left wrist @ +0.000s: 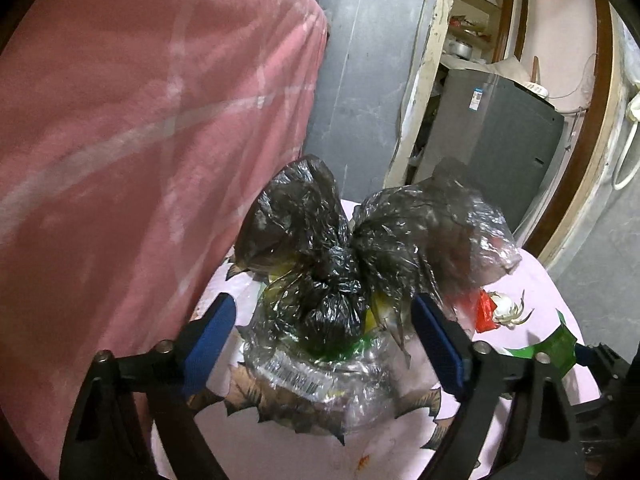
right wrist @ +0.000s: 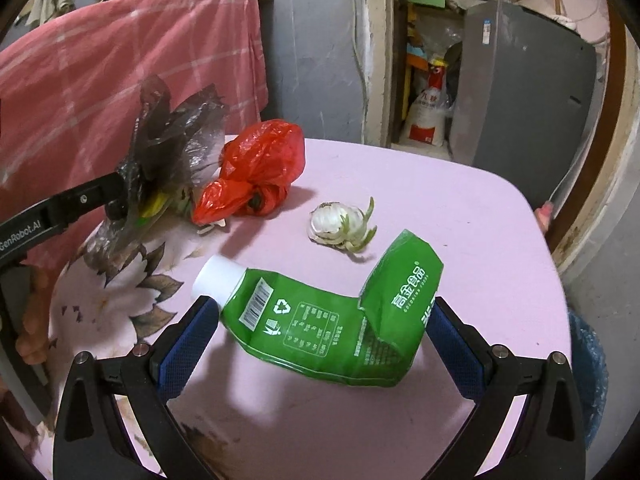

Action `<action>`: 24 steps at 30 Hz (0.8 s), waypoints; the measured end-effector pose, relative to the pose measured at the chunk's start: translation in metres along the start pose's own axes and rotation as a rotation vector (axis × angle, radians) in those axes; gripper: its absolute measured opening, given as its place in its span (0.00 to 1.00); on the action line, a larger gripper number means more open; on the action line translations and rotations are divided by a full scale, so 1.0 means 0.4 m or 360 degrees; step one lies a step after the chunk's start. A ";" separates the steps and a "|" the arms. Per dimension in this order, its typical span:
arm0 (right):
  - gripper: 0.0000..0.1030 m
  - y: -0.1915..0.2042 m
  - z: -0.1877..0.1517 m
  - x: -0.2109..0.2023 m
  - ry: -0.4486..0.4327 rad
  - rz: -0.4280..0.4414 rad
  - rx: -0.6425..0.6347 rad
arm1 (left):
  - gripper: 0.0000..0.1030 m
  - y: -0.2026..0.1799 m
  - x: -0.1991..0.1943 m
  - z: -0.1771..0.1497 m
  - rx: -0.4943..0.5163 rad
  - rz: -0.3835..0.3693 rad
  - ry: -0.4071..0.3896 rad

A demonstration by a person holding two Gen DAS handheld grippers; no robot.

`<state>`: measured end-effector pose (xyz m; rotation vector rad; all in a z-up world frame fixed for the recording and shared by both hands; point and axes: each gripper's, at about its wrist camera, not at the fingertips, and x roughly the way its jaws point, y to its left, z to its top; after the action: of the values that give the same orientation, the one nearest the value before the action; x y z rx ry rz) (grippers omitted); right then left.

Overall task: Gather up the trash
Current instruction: 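Grasp the black plastic bag bundle with the left tool while the right tool grasps the green tube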

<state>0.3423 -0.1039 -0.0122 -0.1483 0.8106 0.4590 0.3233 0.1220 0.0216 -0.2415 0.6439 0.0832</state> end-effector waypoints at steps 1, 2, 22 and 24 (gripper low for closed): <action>1.00 -0.002 0.002 0.007 0.0011 0.0011 0.0010 | 0.75 0.002 0.004 0.001 -0.0007 -0.0010 0.0010; 1.00 -0.004 0.004 0.009 0.0016 0.0021 0.0016 | 0.70 0.004 0.006 0.002 -0.0014 -0.0022 0.0022; 1.00 0.001 0.009 0.037 0.0071 0.0077 0.0034 | 0.13 0.027 -0.060 -0.020 -0.0141 -0.0072 0.0063; 1.00 0.006 0.012 0.040 0.0076 0.0079 0.0034 | 0.13 0.023 -0.071 -0.037 -0.0157 -0.0062 0.0071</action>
<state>0.3539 -0.0949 -0.0207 -0.1201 0.8674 0.4946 0.2904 0.1273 0.0255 -0.3519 0.6797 0.0726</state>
